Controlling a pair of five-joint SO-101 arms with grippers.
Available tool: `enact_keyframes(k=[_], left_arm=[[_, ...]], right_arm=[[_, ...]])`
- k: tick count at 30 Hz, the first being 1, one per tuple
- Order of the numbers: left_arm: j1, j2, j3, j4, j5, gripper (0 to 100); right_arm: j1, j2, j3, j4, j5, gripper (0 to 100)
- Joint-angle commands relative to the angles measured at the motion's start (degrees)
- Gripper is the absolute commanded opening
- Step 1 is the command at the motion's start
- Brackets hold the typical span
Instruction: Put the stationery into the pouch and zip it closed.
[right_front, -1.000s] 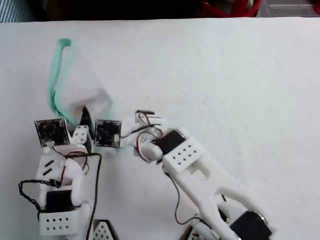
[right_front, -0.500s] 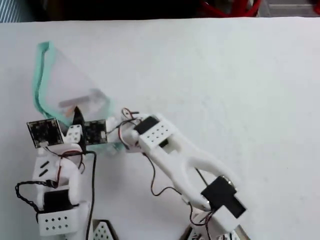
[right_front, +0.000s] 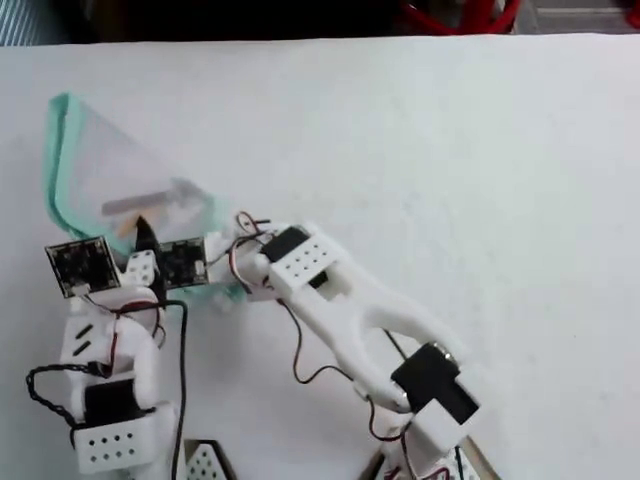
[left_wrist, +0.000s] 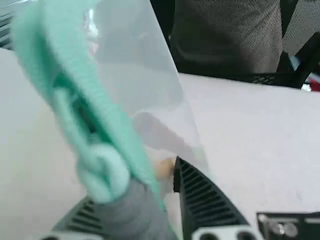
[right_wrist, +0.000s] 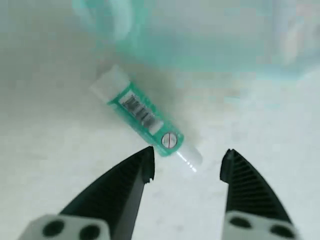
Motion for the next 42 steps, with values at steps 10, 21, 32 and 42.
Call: enact_keyframes(k=[10,21,32,42], left_arm=[[-4.3,-0.7,-7.5,-1.6,0.0,3],[-20.9,-0.7,-15.3,6.2,0.3,3],[-23.3,-0.7,-18.3,9.1,0.3,3],[-22.8,-0.7,-16.4,8.5,6.7,3]], right_arm=[[1.6,-18.6,3.6,2.9,-6.1,21.6],[-4.2,-2.4,-3.2,3.4,-1.8,21.7],[-5.3,13.7,-14.6,11.5,4.0,21.6],[-3.4,22.5,-22.8,13.5,4.2,1.1]])
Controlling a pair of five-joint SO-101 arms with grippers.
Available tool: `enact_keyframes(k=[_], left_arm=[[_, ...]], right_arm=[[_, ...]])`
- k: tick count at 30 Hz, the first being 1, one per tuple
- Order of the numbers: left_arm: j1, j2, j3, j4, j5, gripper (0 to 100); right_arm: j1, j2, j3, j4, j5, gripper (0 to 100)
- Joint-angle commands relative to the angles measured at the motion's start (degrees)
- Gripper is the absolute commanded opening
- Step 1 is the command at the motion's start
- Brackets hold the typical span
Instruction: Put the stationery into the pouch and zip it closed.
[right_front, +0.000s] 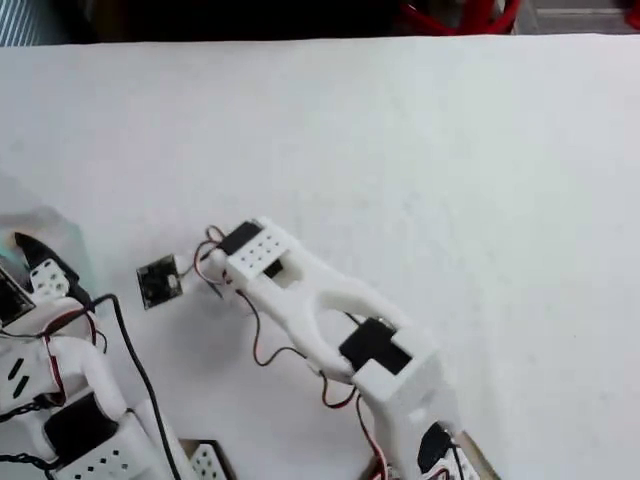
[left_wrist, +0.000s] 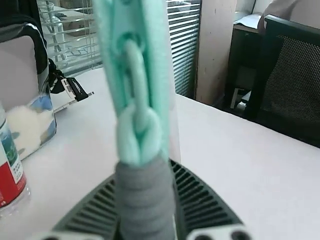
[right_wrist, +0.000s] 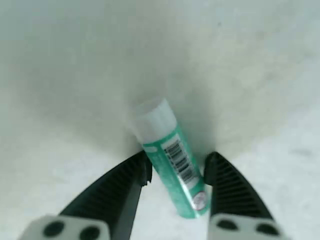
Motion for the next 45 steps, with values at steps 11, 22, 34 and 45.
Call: enact_keyframes(k=[11,22,34,45], left_arm=[[11.8,-0.7,-1.8,-0.4,1.8,3],[48.8,-0.2,2.7,-9.4,-10.4,4],[59.1,24.7,2.0,-22.0,-7.7,4],[60.9,19.5,4.5,-16.0,-7.8,4]], right_arm=[[18.9,-12.4,-1.3,0.6,-4.1,1.9],[34.1,-44.1,11.6,0.2,-10.5,1.9],[51.3,-70.2,21.1,-11.5,-37.8,1.9],[32.4,-85.1,20.8,-16.0,-45.5,1.9]])
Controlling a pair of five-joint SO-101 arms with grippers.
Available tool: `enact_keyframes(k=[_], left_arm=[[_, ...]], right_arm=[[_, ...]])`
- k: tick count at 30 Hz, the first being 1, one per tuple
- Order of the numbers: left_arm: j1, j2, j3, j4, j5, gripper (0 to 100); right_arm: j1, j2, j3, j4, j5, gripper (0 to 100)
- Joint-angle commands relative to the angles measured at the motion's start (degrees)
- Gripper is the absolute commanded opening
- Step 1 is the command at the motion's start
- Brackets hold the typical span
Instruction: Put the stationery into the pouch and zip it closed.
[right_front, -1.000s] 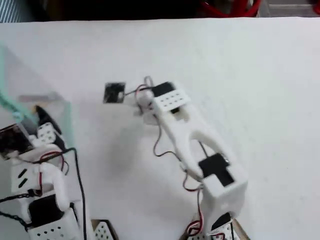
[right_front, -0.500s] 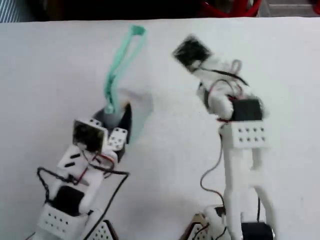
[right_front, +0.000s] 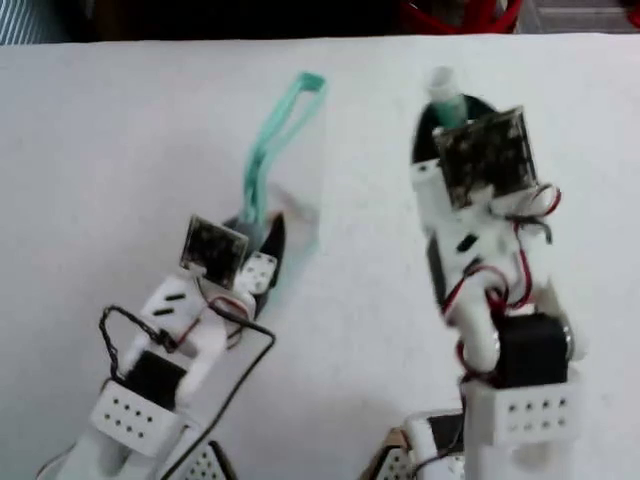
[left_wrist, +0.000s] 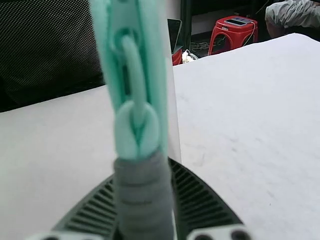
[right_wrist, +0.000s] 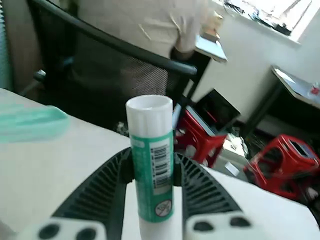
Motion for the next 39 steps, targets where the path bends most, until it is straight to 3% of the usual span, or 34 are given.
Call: enact_keyframes(k=[1,7,18,28,34,39], left_arm=[[3.1,-4.3,0.9,3.6,0.4,4],[4.3,-15.4,1.8,12.1,0.3,4],[5.8,-29.1,9.3,12.8,-4.0,4],[5.4,-29.1,9.2,12.7,-4.0,4],[5.3,-29.1,9.3,12.7,-3.9,4],[5.3,-29.1,9.2,12.7,-4.0,4]], right_arm=[[-7.9,-2.6,-1.2,-3.6,-3.6,1.9],[-15.8,4.7,-11.4,-9.6,-12.8,1.8],[-21.8,28.8,-30.2,-2.0,-21.0,1.8],[-17.5,27.4,-28.7,6.8,-20.9,1.8],[-13.7,27.9,-24.8,6.1,-20.7,1.8],[-14.1,27.5,-18.3,-1.2,-20.7,1.8]])
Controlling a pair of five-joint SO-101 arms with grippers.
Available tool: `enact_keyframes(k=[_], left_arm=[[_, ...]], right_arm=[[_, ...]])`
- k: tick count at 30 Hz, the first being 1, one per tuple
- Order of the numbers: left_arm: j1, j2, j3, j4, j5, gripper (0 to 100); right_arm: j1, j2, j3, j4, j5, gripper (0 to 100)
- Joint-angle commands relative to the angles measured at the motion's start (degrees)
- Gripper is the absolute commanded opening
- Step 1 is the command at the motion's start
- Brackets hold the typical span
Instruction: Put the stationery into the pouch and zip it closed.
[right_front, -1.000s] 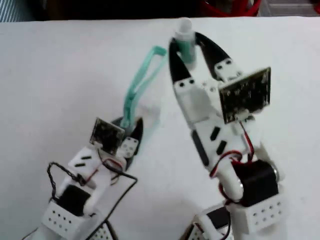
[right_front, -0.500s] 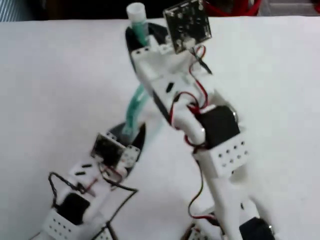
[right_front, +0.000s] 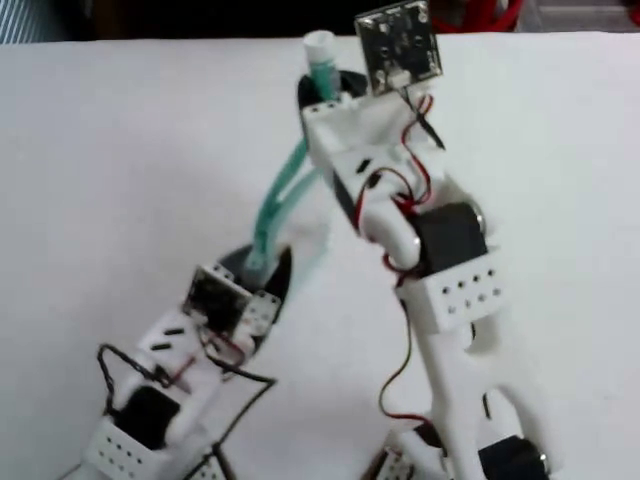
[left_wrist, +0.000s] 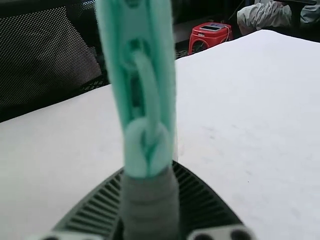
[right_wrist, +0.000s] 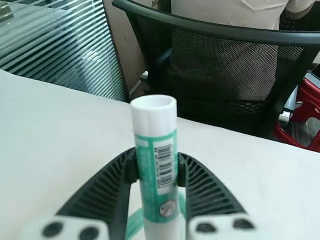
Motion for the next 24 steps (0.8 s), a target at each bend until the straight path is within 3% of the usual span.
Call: enact_keyframes(k=[1,11,17,24], left_arm=[[0.4,-1.5,-0.8,0.0,-0.4,4],[0.3,-1.5,-0.9,0.0,-0.5,4],[0.3,-1.5,-0.9,-0.1,-0.5,4],[0.3,-1.5,-0.9,-0.2,-0.5,4]], right_arm=[[0.1,-1.3,2.3,-5.1,0.0,1.8],[-0.3,-1.8,6.3,-7.3,0.0,1.8],[-0.7,-2.4,6.4,-2.2,-0.2,3.3],[-0.7,-11.6,6.9,2.2,0.0,24.9]])
